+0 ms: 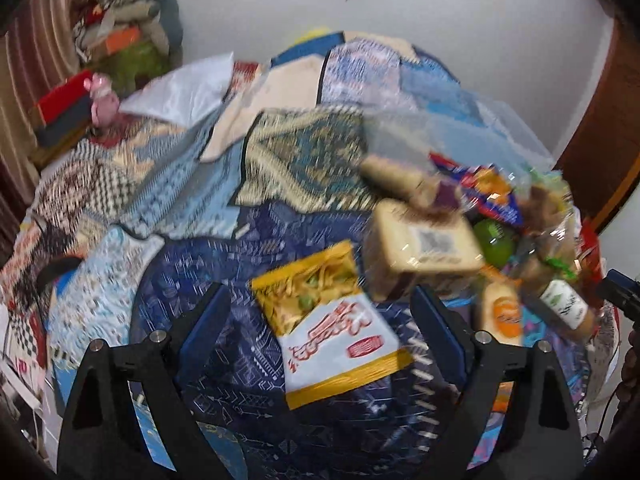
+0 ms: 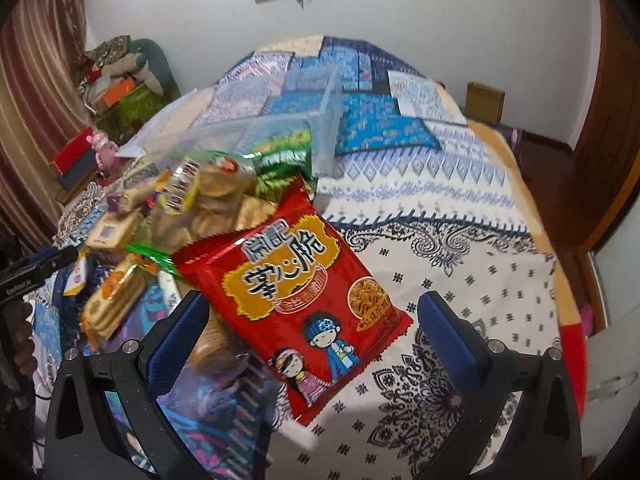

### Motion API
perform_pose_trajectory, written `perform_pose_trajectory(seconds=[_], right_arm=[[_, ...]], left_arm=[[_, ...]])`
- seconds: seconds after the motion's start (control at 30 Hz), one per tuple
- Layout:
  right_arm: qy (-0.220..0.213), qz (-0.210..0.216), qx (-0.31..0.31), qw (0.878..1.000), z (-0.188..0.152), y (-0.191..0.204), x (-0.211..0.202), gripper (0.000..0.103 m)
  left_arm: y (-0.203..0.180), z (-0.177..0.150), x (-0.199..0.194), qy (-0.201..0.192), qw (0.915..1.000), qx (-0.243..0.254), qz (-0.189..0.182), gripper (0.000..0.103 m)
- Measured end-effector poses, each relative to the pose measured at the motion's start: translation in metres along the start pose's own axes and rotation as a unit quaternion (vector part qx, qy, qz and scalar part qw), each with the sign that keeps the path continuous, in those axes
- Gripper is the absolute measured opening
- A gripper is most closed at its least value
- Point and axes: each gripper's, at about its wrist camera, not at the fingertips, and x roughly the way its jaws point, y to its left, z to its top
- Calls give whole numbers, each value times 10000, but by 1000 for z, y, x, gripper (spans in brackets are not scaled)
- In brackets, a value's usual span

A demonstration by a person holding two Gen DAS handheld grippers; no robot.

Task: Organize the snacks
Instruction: 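Grasp the red chip bag with the right gripper while the left grasps the yellow-white snack bag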

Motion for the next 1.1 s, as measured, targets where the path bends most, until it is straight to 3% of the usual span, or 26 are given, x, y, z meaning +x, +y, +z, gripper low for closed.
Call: perform_pose_trajectory(seconds=[0.2, 0.3, 0.53, 0.6, 0.63, 0.67, 0.77, 0.9, 1.1], right_arm=[[236, 118, 35, 9996, 2, -4, 17, 103], [224, -24, -66, 9997, 2, -5, 22, 103], [315, 425, -141, 9985, 8, -12, 32, 103], [371, 570, -126, 9976, 10, -15, 35, 99], [366, 616, -113, 9974, 11, -16, 34, 96], [365, 638, -122, 9972, 11, -15, 34, 85], [368, 586, -106, 9975, 10, -15, 29, 77], [304, 472, -12, 9984, 8, -17, 20, 75], [-37, 388, 94, 9992, 19, -22, -4, 75]], left_arm=[[0, -10, 21, 320, 9994, -99, -90, 90], [1, -10, 28, 380, 9987, -216, -253, 83], [5, -9, 27, 242, 9989, -265, -308, 62], [7, -9, 24, 212, 9990, -290, -273, 54], [9, -9, 23, 216, 9989, -316, -286, 54], [10, -9, 22, 224, 9987, -336, -299, 53], [10, -10, 19, 198, 9991, -292, -221, 52], [7, -9, 6, 19, 9999, -132, -67, 51], [5, 6, -22, -355, 9992, -76, -149, 51]])
